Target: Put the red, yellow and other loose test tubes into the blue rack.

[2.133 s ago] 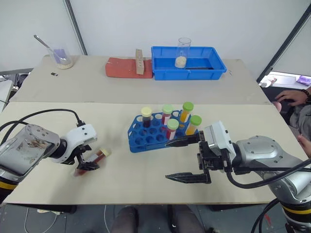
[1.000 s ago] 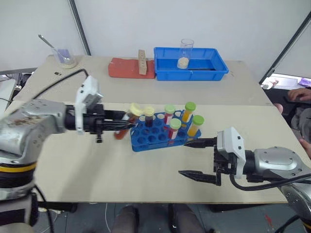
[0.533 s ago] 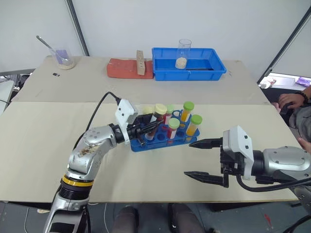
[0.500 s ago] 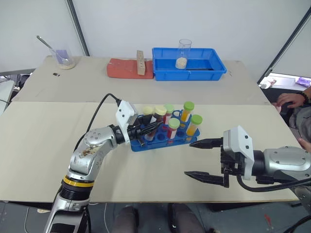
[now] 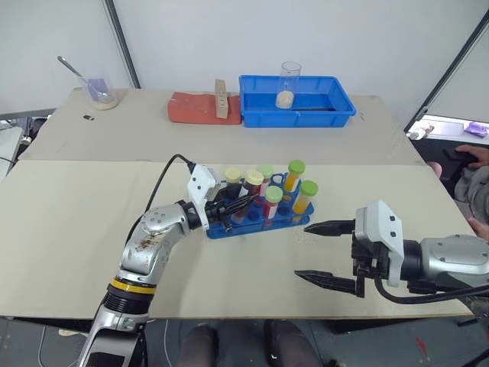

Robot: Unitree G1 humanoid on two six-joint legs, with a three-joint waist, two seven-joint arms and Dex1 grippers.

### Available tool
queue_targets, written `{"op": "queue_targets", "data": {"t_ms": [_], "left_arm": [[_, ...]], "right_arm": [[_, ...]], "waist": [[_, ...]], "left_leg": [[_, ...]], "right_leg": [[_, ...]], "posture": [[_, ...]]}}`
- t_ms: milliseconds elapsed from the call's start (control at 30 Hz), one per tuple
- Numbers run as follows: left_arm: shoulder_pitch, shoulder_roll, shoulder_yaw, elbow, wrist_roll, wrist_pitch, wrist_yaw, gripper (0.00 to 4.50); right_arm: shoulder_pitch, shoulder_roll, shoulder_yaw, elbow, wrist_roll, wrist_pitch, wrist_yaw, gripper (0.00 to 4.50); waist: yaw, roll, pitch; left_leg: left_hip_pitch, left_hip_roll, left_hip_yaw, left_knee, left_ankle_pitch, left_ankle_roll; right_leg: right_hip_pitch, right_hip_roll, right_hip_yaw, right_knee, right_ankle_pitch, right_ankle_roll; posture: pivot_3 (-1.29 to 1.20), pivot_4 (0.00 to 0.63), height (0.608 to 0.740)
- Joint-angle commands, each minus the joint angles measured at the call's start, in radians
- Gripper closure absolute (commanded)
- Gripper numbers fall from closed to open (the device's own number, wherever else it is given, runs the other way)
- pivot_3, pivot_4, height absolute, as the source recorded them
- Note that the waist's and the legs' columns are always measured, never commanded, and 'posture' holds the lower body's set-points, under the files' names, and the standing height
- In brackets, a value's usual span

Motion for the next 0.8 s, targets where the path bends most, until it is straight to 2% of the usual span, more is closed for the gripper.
{"op": "queue_targets", "data": {"t_ms": [33, 400, 800], "left_arm": [[0.004, -0.01, -0.011, -0.02, 0.004, -0.003, 0.007, 3.57], [0.078, -0.031, 0.002, -0.033, 0.041, -0.067, 0.065, 3.57], [0.151, -0.044, 0.0, -0.029, 0.088, -0.17, 0.132, 3.57]], "right_arm": [[0.002, -0.005, -0.036, -0.023, -0.009, 0.003, -0.028, 0.03], [-0.029, 0.046, -0.027, -0.008, -0.06, -0.013, -0.13, 0.03], [-0.076, 0.085, -0.009, 0.013, -0.096, -0.017, -0.155, 0.03]], "waist": [[0.0, 0.0, 0.0], [0.0, 0.0, 0.0], [-0.004, 0.001, -0.001]], "left_leg": [[0.0, 0.0, 0.0, 0.0, 0.0, 0.0], [0.001, 0.0, 0.0, 0.0, 0.0, 0.0], [0.002, 0.0, 0.0, -0.001, 0.0, 0.0]], "right_leg": [[0.0, 0.0, 0.0, 0.0, 0.0, 0.0], [0.001, 0.0, 0.0, -0.001, -0.001, -0.001], [0.002, 0.0, 0.0, -0.001, -0.002, -0.002]], "posture": [[0.0, 0.15, 0.74], [0.0, 0.15, 0.74], [0.0, 0.15, 0.74]]}}
